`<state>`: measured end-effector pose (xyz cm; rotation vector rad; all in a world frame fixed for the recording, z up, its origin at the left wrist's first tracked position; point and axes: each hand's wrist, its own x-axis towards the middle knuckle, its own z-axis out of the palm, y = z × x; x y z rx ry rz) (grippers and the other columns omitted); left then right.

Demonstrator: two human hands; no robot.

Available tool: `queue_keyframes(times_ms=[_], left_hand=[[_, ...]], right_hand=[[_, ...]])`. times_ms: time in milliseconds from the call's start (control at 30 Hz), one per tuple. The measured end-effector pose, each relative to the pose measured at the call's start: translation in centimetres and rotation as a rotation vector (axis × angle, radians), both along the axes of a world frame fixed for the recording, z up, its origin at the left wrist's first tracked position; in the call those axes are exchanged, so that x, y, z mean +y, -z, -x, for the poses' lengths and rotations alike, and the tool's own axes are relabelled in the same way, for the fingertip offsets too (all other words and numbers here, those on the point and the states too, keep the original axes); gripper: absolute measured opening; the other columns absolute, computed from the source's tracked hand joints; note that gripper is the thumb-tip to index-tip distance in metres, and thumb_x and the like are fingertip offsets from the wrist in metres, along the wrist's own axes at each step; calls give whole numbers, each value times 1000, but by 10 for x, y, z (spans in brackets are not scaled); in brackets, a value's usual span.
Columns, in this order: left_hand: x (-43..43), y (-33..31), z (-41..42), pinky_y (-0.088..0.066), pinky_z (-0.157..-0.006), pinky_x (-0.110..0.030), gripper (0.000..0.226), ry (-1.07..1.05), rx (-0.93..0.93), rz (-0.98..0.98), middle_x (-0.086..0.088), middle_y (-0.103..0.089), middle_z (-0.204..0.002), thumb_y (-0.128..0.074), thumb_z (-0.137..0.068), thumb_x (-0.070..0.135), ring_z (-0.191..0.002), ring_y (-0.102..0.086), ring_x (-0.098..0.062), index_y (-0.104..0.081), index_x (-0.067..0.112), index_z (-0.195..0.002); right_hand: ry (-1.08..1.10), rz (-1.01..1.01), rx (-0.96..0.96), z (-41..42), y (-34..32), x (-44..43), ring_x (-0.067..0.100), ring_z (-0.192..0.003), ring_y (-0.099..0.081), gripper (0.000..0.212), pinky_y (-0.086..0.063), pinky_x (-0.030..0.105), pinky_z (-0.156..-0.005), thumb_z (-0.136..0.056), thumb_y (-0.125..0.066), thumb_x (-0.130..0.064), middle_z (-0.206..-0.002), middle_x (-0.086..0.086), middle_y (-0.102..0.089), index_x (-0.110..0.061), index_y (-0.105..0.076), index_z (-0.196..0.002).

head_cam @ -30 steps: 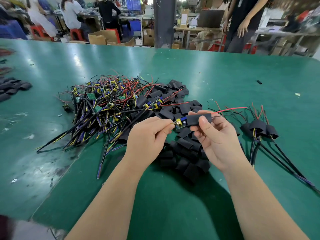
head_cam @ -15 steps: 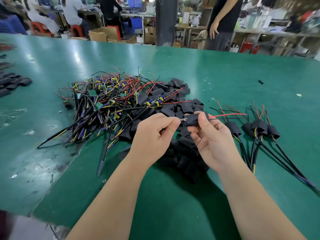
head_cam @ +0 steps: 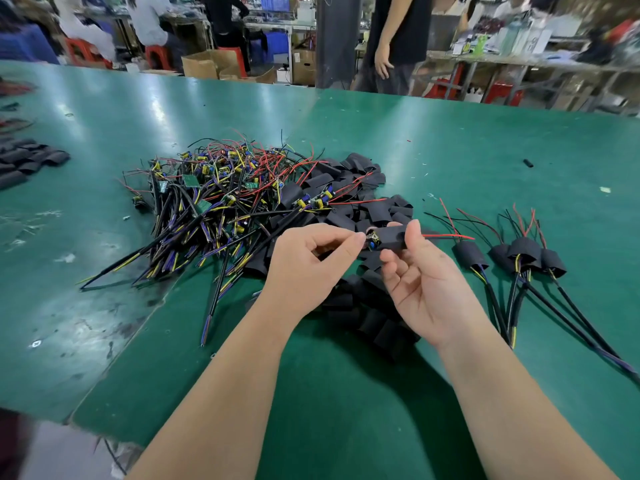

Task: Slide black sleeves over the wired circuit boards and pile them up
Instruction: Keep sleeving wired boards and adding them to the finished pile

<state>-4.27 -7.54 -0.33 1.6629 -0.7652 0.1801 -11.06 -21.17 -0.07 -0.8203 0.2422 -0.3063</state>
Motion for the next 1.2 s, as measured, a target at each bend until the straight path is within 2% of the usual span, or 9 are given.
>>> queue_keyframes(times_ms=[167,300,367,433,533,667,833,967,1200], left_hand=[[0,4,-1,-50,-63,-22,6,-125,-62,-64,5,-70,-71,-69,-84,14,-66,-63,-6,-75,13,-85],[-4,5,0,-42,-62,-8,23,-140,-10,-25,21,-68,-72,-77,-77,14,-60,-61,2,-62,17,-94],[-2,3,-1,-41,-59,-9,31,-100,-38,-9,26,-66,-83,-76,-76,23,-57,-59,-1,-59,12,-100],[3,-1,-3,-47,-59,-19,33,-75,12,72,12,-70,-79,-69,-79,34,-61,-61,-9,-56,19,-105],[12,-3,-12,-53,-67,-27,14,-238,97,130,5,-71,-78,-57,-86,33,-72,-65,-7,-58,26,-98],[23,7,-30,-42,-91,-35,22,-661,35,-262,4,-64,-107,-54,-87,16,-103,-53,-20,-62,22,-107],[26,19,-37,-25,-98,-39,42,-766,46,-685,0,-46,-135,-51,-89,16,-125,-34,-25,-51,24,-131],[23,26,-36,-23,-96,-40,34,-762,-32,-826,2,-50,-129,-51,-93,28,-120,-38,-25,-56,28,-127],[6,4,-62,-29,-93,-41,24,-788,-224,-984,-1,-61,-110,-56,-93,38,-106,-53,-27,-67,24,-110]], right_hand=[[-25,201,-70,0,2,4,11,-63,-62,37,-50,18,-58,-71,-66,-12,-86,4,-70,-16,-65,-107],[-59,110,-39,-1,-1,8,16,-81,-68,50,-55,25,-68,-70,-63,-5,-97,7,-71,-17,-60,-119],[7,13,-60,-2,-6,6,17,-76,-70,49,-57,26,-67,-69,-62,0,-91,8,-71,-14,-58,-116],[127,-54,-77,-2,-14,-6,14,-68,-69,39,-57,23,-63,-71,-62,-1,-82,6,-70,-14,-55,-107],[327,-105,-128,7,-23,-44,11,-65,-62,29,-51,17,-58,-78,-65,-7,-81,6,-61,-9,-48,-101],[684,392,129,26,-19,-96,10,-58,-62,19,-50,18,-58,-84,-70,-6,-79,6,-68,-11,-63,-100],[666,1097,715,35,0,-113,26,-95,-64,33,-49,34,-90,-78,-66,-9,-105,9,-70,-17,-69,-110],[704,1309,709,29,-2,-97,30,-106,-52,38,-40,33,-91,-79,-61,-7,-114,16,-61,-15,-65,-116],[532,1378,506,19,0,-68,17,-77,-59,18,-32,13,-73,-84,-58,-5,-87,1,-68,-13,-67,-98]])
